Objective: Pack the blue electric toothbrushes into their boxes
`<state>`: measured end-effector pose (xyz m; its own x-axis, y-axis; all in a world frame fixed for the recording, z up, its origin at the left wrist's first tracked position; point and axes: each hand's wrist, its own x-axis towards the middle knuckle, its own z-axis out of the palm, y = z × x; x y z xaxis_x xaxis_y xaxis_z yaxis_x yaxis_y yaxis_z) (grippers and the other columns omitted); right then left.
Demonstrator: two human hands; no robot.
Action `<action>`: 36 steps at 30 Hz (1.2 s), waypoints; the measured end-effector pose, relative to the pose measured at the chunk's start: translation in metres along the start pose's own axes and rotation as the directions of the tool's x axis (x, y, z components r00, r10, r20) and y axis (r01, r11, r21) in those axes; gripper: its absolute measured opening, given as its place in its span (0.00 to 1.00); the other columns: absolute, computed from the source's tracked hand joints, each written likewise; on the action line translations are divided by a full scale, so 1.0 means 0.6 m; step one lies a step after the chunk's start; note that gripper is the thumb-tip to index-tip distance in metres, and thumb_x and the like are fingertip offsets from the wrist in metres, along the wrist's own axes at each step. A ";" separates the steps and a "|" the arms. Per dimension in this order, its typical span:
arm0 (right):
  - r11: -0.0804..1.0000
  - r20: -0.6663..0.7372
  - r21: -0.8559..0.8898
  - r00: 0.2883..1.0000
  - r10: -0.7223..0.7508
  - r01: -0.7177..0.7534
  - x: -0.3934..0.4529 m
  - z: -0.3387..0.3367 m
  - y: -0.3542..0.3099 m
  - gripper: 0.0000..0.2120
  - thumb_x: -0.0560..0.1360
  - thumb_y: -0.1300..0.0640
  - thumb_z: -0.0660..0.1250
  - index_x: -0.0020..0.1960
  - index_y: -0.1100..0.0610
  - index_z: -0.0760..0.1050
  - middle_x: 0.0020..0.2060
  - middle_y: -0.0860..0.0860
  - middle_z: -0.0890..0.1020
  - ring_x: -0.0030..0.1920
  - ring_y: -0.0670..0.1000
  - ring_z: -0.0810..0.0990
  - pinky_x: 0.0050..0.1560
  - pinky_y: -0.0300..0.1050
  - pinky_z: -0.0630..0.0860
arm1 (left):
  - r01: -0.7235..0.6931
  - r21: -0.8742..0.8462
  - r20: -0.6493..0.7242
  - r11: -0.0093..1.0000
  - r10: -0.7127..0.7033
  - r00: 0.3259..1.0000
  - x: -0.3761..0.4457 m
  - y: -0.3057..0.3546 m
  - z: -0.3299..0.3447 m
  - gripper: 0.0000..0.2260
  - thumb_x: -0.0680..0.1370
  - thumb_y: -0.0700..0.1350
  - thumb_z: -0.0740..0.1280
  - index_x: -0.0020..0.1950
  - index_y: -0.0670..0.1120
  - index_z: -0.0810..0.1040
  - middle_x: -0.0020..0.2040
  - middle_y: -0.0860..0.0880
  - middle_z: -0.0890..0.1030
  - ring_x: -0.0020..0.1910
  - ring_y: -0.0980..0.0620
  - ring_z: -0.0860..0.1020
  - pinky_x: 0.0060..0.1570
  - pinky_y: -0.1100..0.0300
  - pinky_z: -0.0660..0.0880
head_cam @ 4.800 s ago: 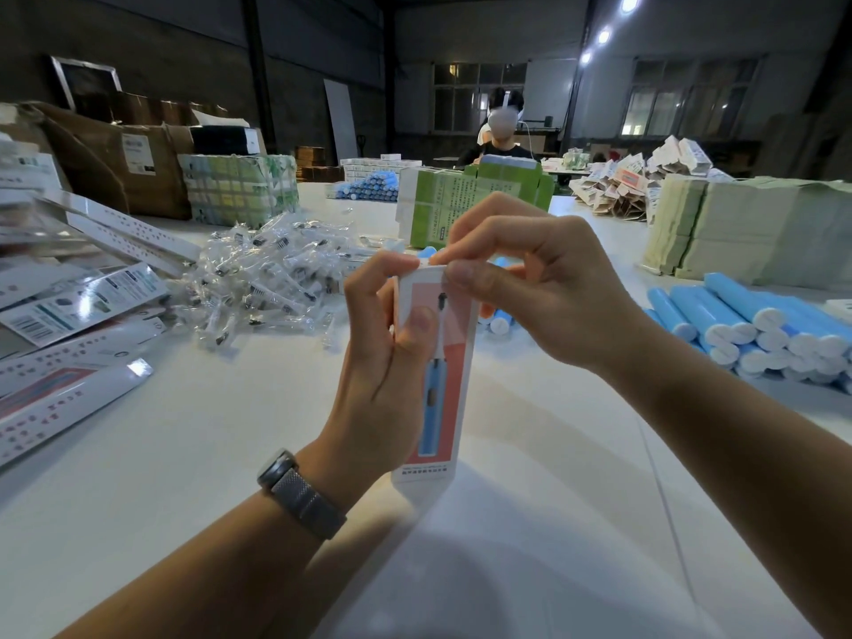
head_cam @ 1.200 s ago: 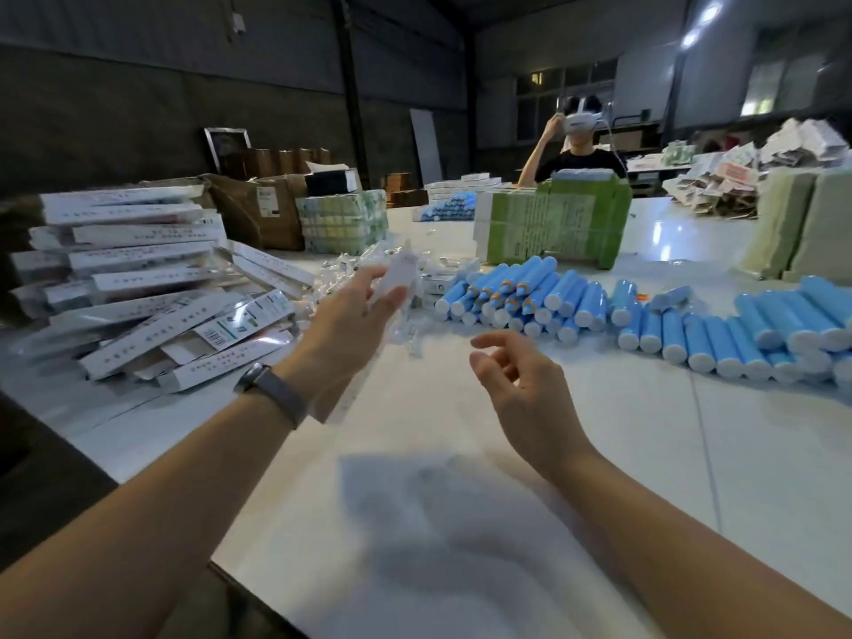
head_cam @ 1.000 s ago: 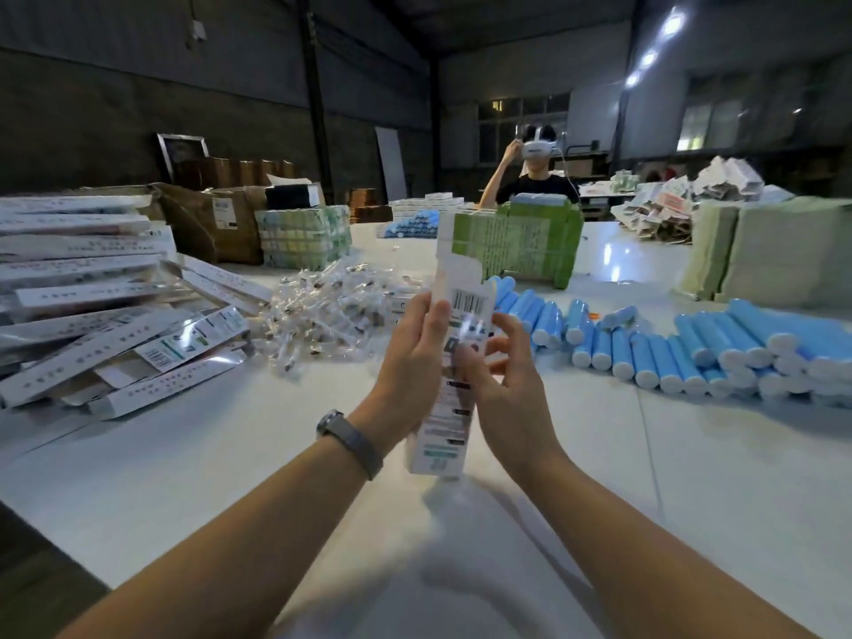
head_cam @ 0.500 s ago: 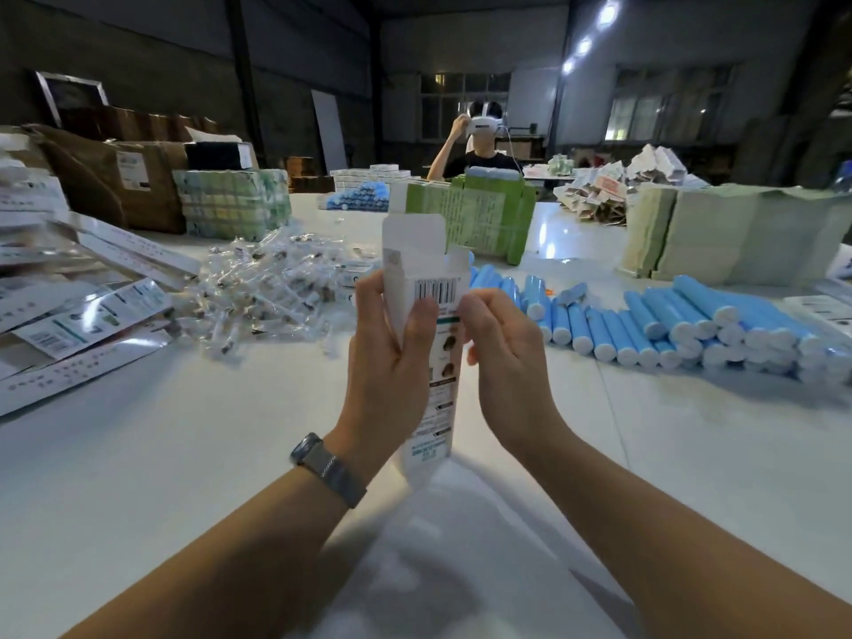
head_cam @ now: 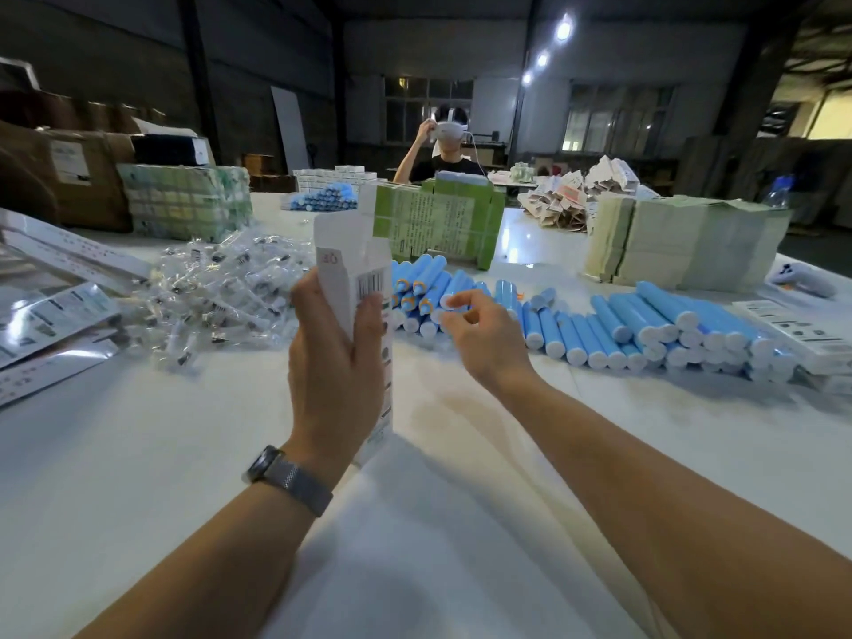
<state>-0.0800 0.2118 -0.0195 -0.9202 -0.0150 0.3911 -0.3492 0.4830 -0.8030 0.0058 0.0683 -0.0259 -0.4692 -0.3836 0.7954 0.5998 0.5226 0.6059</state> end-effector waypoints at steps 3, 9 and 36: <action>0.932 0.049 -0.354 0.994 0.098 -0.074 0.059 0.010 0.029 0.20 0.80 0.47 0.59 0.72 0.45 0.67 0.62 0.53 0.76 0.62 0.57 0.75 0.59 0.52 0.73 | -0.013 0.041 0.001 0.999 0.013 1.000 -0.002 -0.002 0.000 0.17 0.78 0.61 0.56 0.62 0.53 0.60 0.55 0.50 0.79 0.45 0.50 0.79 0.40 0.54 0.74; 0.731 0.116 -0.682 0.988 0.099 0.007 0.128 0.055 0.056 0.22 0.80 0.45 0.56 0.73 0.42 0.61 0.71 0.56 0.63 0.68 0.60 0.63 0.60 0.55 0.67 | -0.029 0.040 0.000 0.999 0.029 1.000 0.001 -0.016 0.002 0.16 0.79 0.61 0.57 0.61 0.54 0.61 0.50 0.56 0.80 0.42 0.57 0.79 0.37 0.70 0.72; 0.612 0.176 0.786 0.980 -0.092 -0.084 -0.068 -0.120 -0.141 0.08 0.71 0.51 0.69 0.46 0.53 0.74 0.35 0.47 0.77 0.36 0.44 0.75 0.38 0.41 0.72 | -0.041 -0.198 0.338 0.979 0.108 0.935 -0.008 0.046 -0.005 0.09 0.80 0.57 0.58 0.58 0.60 0.62 0.50 0.70 0.75 0.44 0.61 0.78 0.40 0.70 0.73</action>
<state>-0.0004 0.2347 0.0651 -0.9011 -0.2133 0.3775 -0.2752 -0.3915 -0.8781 0.0264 0.0822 -0.0131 -0.5930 -0.0448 0.8039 0.7352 0.3769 0.5634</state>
